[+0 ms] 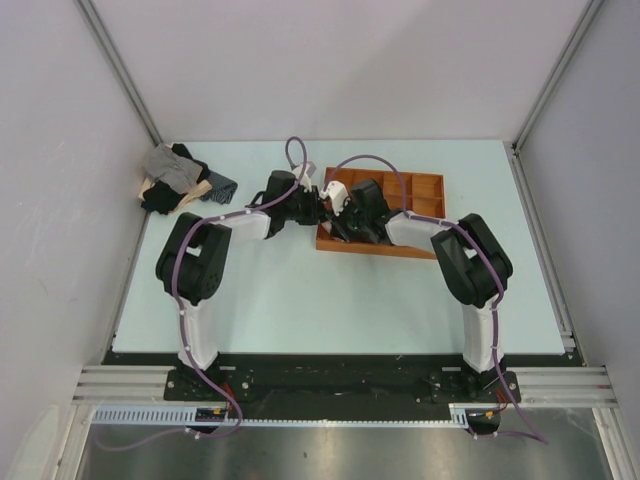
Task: Roll the underwear
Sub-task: Place the underwear in the storage box.
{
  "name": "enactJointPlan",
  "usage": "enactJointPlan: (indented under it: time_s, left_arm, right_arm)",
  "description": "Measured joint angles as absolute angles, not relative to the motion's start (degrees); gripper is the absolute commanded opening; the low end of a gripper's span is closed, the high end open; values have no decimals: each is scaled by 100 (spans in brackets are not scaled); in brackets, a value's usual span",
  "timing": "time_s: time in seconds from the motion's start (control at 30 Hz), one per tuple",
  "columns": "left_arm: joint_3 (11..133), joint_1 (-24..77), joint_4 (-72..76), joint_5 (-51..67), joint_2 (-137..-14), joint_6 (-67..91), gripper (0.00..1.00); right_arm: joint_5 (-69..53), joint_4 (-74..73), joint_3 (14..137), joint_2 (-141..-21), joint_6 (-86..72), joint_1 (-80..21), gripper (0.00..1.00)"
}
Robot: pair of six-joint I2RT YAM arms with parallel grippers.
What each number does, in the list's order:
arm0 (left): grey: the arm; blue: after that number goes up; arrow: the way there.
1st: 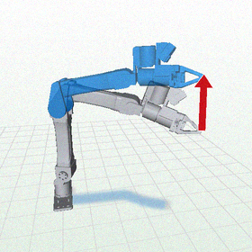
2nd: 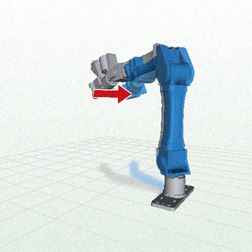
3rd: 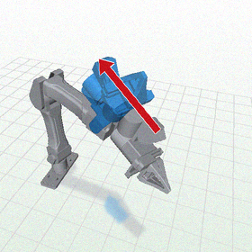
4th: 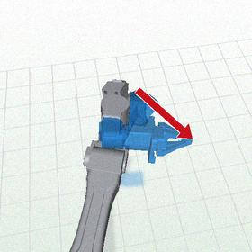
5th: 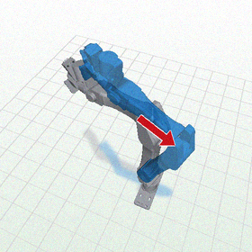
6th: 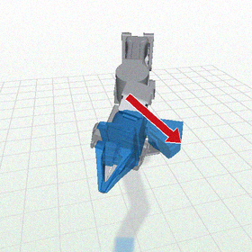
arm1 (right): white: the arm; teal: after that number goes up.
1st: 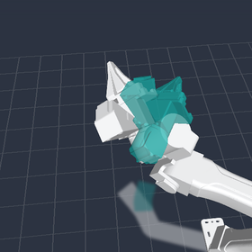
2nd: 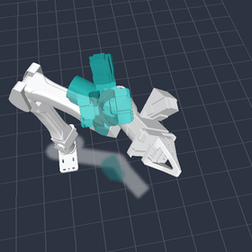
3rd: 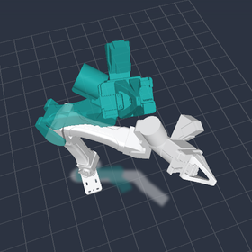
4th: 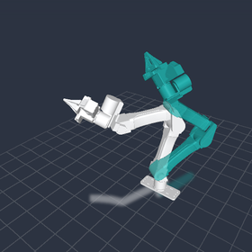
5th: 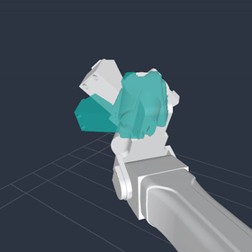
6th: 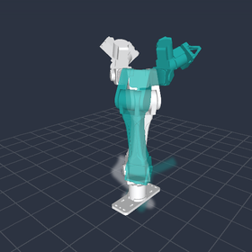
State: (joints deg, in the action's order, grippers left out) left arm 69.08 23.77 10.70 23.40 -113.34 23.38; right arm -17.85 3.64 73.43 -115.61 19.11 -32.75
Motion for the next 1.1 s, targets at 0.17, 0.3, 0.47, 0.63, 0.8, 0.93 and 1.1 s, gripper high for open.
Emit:
enactJointPlan:
  time_s: [0.17,0.3,0.47,0.63,0.8,0.93,1.1]
  left_arm:
    - [6908,2401,1103,2296,-11393,2331,19]
    - [6947,2453,1100,2259,-11493,2292,18]
    - [6984,2475,1072,2235,-11526,2246,18]
    - [7019,2491,1037,2209,-11550,2241,18]
    - [7083,2497,930,2193,-11561,2198,18]
    - [7107,2497,875,2158,-11563,2191,18]
    - [7118,2497,858,2158,-11563,2191,17]
  right_arm:
    - [-1927,276,7343,-11526,1898,-3232,39]
    - [-2049,110,7341,-11437,1892,-3173,51]
    - [-2189,14,7341,-11231,1852,-3024,55]
    - [-2335,-27,7341,-11006,1737,-2943,57]
    - [-2445,-23,7452,-10868,1557,-2884,45]
    - [-2469,-23,7546,-10888,1428,-2880,36]
    - [-2458,-21,7771,-11137,1323,-2880,33]
